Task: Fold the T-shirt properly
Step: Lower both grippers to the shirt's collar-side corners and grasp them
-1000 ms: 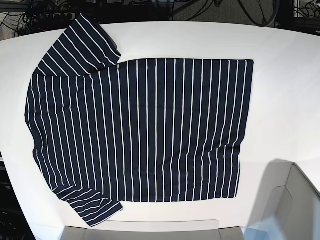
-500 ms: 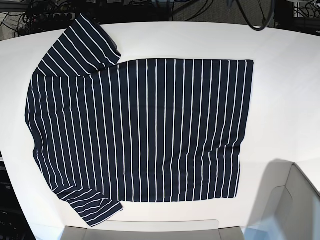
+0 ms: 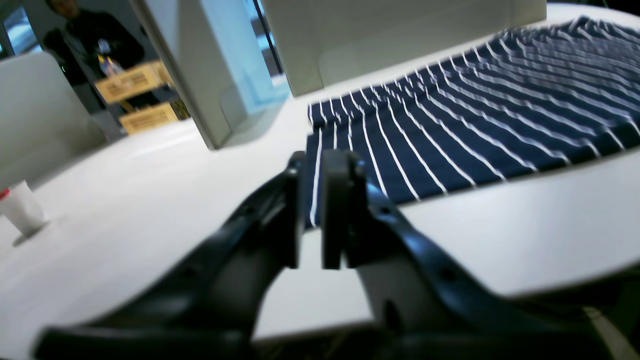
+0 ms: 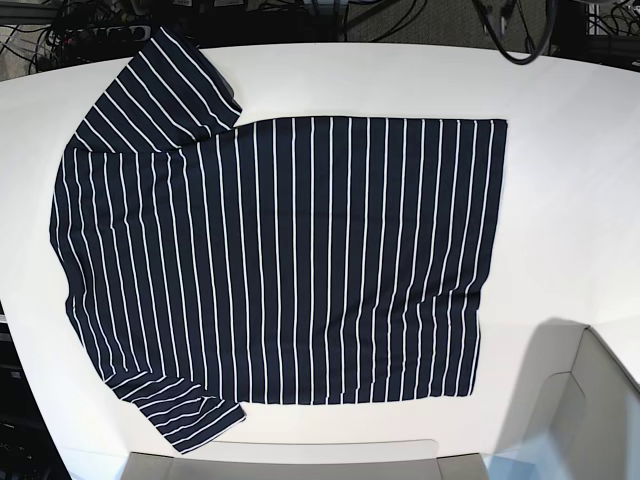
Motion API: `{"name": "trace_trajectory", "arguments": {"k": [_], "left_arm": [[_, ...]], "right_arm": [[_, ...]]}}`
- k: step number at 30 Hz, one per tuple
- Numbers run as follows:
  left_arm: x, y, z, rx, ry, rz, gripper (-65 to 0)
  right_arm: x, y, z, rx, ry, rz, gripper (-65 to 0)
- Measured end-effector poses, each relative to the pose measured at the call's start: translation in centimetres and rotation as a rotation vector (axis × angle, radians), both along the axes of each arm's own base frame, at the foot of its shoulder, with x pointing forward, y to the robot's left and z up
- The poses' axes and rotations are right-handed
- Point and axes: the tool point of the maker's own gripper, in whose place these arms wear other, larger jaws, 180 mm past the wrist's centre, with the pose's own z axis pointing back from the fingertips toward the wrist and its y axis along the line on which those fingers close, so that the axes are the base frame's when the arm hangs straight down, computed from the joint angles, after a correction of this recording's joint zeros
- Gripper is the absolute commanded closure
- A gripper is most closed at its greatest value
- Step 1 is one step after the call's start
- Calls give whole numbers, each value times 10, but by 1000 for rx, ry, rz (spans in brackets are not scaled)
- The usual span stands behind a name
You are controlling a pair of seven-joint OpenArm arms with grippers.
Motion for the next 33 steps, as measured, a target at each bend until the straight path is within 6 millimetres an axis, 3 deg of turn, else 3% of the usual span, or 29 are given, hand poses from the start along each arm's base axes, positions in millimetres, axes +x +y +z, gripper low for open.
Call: {"name": "trace_trajectory", "arguments": {"k": [6, 11, 18, 26, 33], "left_arm": [[18, -4, 5, -17, 35, 4, -143], [27, -3, 5, -21, 57, 13, -143], [29, -3, 6, -20, 54, 12, -143], [30, -3, 6, -21, 53, 13, -143], [31, -3, 6, -21, 49, 13, -143]], "right_arm": [[5, -29, -10, 47, 118, 18, -287], [17, -59, -16, 122, 121, -125, -291], [37, -95, -16, 144, 131, -172, -291], [56, -102, -27, 194, 163, -165, -291], [79, -97, -62, 263, 243, -171, -291]]}}
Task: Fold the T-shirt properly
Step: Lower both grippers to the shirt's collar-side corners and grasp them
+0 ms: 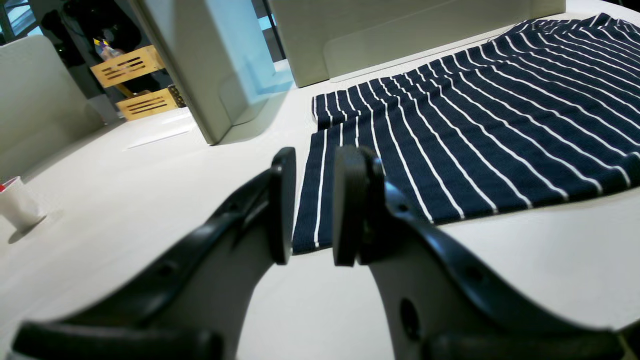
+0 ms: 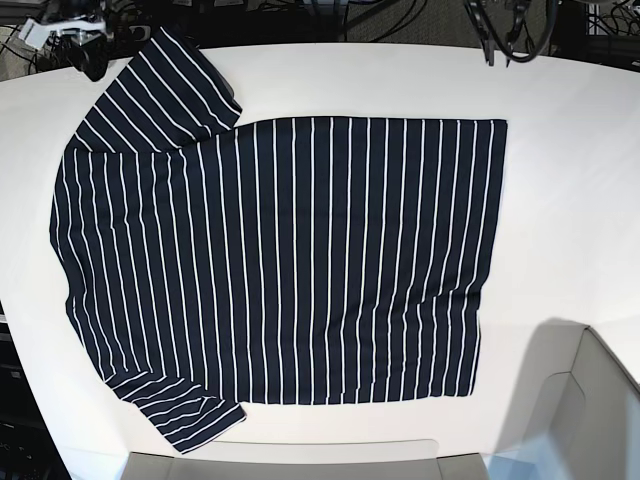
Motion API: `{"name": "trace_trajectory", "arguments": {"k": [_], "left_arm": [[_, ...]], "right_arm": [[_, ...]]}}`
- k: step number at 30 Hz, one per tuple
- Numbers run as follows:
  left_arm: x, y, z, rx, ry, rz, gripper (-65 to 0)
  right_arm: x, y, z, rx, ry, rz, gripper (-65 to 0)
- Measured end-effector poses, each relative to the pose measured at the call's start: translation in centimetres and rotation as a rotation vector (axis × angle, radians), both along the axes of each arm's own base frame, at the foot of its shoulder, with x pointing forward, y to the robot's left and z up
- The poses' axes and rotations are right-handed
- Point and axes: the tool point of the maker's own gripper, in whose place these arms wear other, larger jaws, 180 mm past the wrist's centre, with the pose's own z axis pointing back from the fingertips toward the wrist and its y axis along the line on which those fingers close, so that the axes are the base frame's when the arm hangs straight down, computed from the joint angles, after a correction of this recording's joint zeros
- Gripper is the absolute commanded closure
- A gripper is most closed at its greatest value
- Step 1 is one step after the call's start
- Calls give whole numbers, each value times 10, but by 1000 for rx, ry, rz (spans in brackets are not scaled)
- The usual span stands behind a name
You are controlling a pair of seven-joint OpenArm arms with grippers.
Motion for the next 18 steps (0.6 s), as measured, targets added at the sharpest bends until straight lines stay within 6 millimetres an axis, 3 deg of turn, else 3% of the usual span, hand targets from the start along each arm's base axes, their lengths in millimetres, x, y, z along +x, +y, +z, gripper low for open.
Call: {"name": "trace_trajectory", "arguments": {"k": [4, 18], "left_arm": [[0, 0, 0, 0, -1, 0, -143], [1, 2, -6, 3, 37, 9, -144]], "right_arm": [[5, 11, -11, 46, 20, 2, -291], [38, 29, -17, 113, 21, 78, -291]]}}
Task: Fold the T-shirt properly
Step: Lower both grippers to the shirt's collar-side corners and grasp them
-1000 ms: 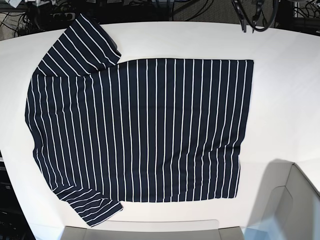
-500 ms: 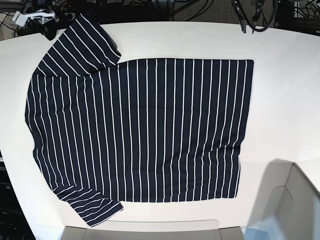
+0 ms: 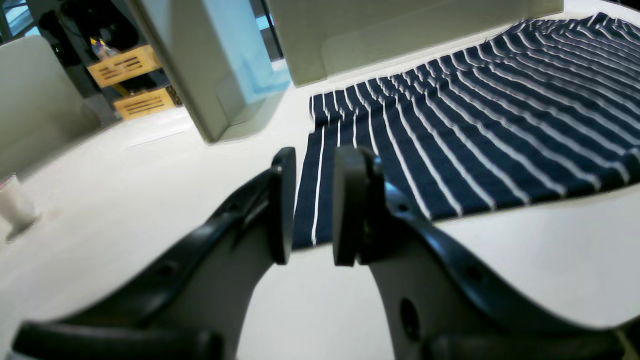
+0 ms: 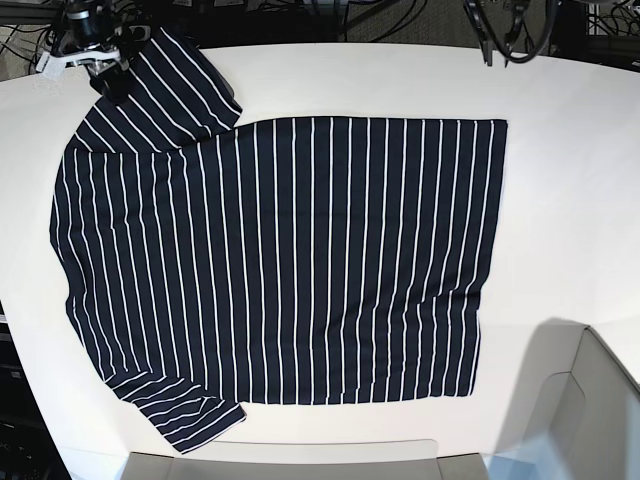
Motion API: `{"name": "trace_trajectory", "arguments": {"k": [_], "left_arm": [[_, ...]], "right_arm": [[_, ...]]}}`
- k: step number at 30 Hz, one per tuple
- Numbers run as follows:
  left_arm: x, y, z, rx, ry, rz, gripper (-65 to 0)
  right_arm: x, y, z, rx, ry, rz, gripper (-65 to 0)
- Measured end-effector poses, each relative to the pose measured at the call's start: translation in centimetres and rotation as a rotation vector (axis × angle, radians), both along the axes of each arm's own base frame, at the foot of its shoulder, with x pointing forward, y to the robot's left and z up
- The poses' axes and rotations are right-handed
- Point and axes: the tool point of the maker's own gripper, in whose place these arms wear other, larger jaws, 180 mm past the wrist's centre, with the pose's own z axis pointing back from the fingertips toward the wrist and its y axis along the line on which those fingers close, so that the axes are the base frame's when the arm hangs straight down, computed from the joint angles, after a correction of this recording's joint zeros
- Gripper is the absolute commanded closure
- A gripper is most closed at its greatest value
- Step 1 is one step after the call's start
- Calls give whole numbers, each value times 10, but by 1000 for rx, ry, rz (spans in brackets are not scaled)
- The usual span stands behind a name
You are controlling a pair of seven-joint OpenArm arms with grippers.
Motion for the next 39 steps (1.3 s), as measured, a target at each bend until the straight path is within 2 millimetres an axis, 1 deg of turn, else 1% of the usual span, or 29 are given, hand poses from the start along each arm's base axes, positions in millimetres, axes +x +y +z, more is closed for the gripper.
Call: {"name": "trace_trajectory", "arguments": {"k": [2, 4, 7, 9, 11, 13, 15, 16, 17, 21, 22, 25, 27, 29, 31, 33, 34, 36, 39], "left_arm": [[4, 2, -2, -2, 30, 12, -145], [13, 2, 2, -2, 36, 17, -146], [28, 0, 14, -7, 17, 16, -147], [38, -6, 24, -23, 2, 13, -147], [47, -12, 30, -100, -4, 33, -148], [52, -13, 26, -219, 39, 92, -156], [60, -3, 20, -357, 85, 182, -185], [68, 1, 17, -417, 111, 207, -199], [73, 5, 11, -471, 154, 224, -210], [93, 11, -16, -677, 329, 238, -215], [99, 14, -20, -720, 357, 242, -215], [114, 9, -31, -887, 437, 224, -213], [120, 19, -38, -980, 451, 265, -212], [122, 36, -45, -1005, 437, 322, -212], [116, 52, -55, -1009, 456, 366, -212], [106, 64, -69, -1006, 495, 420, -212], [101, 68, -75, -1005, 514, 439, -212], [96, 68, -85, -1014, 552, 452, -212], [98, 68, -95, -1025, 570, 452, -212]], "right_arm": [[2, 5, -1, 20, -11, -21, -291], [2, 18, -4, 64, -19, -25, -291], [2, 34, -5, 118, -10, 13, -291], [2, 40, -4, 156, -24, 20, -291], [3, 47, -3, 193, -46, 9, -291], [1, 55, -4, 220, -39, 21, -291], [0, 59, -5, 229, -31, 42, -291], [0, 59, -4, 229, -29, 48, -291], [0, 58, -4, 228, -31, 47, -291], [0, 58, -4, 227, -32, 43, -291], [0, 58, -4, 227, -31, 45, -291], [1, 54, -3, 212, -24, 65, -291], [2, 52, -3, 207, -23, 68, -291], [2, 50, -3, 203, -27, 63, -291], [2, 50, -3, 202, -27, 61, -291], [2, 50, -3, 200, -25, 61, -291], [2, 50, -3, 200, -25, 61, -291], [2, 50, -3, 200, -25, 60, -291], [4, 50, -2, 200, -30, 62, -291]]}}
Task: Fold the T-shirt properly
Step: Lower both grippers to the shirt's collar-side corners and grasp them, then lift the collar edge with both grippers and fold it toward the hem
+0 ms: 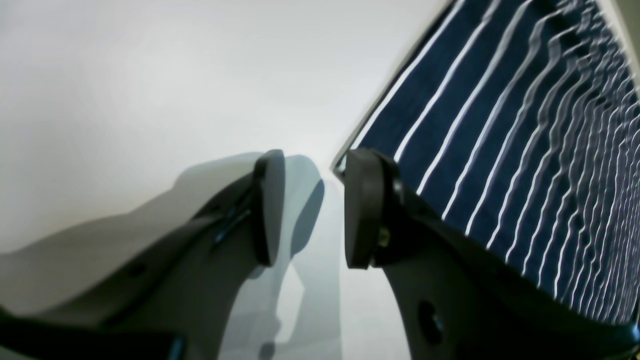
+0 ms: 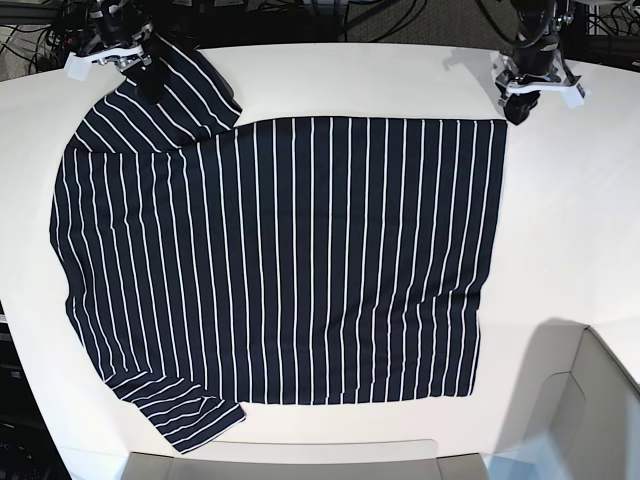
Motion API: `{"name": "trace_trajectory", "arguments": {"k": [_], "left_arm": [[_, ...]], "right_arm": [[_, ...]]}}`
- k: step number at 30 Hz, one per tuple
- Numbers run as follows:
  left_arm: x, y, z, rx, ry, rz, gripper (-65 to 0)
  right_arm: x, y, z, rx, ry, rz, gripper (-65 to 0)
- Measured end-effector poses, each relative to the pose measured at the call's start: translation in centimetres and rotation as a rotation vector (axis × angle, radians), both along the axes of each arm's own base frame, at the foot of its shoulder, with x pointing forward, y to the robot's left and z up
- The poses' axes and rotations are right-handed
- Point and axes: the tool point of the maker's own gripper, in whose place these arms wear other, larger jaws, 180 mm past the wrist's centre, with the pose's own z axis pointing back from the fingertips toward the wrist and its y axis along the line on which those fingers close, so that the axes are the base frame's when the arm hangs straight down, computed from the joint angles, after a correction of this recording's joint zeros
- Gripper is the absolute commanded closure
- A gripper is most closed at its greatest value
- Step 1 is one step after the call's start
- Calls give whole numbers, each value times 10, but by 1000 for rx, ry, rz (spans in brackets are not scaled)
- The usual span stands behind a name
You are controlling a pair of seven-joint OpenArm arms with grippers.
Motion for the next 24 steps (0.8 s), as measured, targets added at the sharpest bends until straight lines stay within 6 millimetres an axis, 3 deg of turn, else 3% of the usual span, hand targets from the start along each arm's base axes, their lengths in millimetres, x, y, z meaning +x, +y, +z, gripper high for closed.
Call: {"name": "trace_trajectory", "arguments": {"k": [6, 12, 15, 17, 19, 24], "left_arm": [[15, -8, -8, -50, 24, -39, -212], [26, -40, -8, -145, -4, -138, -212], [30, -38, -14, -167, -8, -127, -211], [34, -38, -18, -178, -8, -128, -210], [35, -37, -20, -180, -3, -125, -184], [32, -33, -24, -170, 19, -109, 0]], "right_arm": [[4, 0, 0, -1, -6, 1, -291], [6, 0, 1, -2, -9, 2, -291], [6, 0, 1, -3, -9, 2, -285], [6, -1, 0, -4, -7, 1, -250], [5, -3, -1, -17, 7, 10, -167], [3, -11, -5, -53, 43, 34, 0]]}}
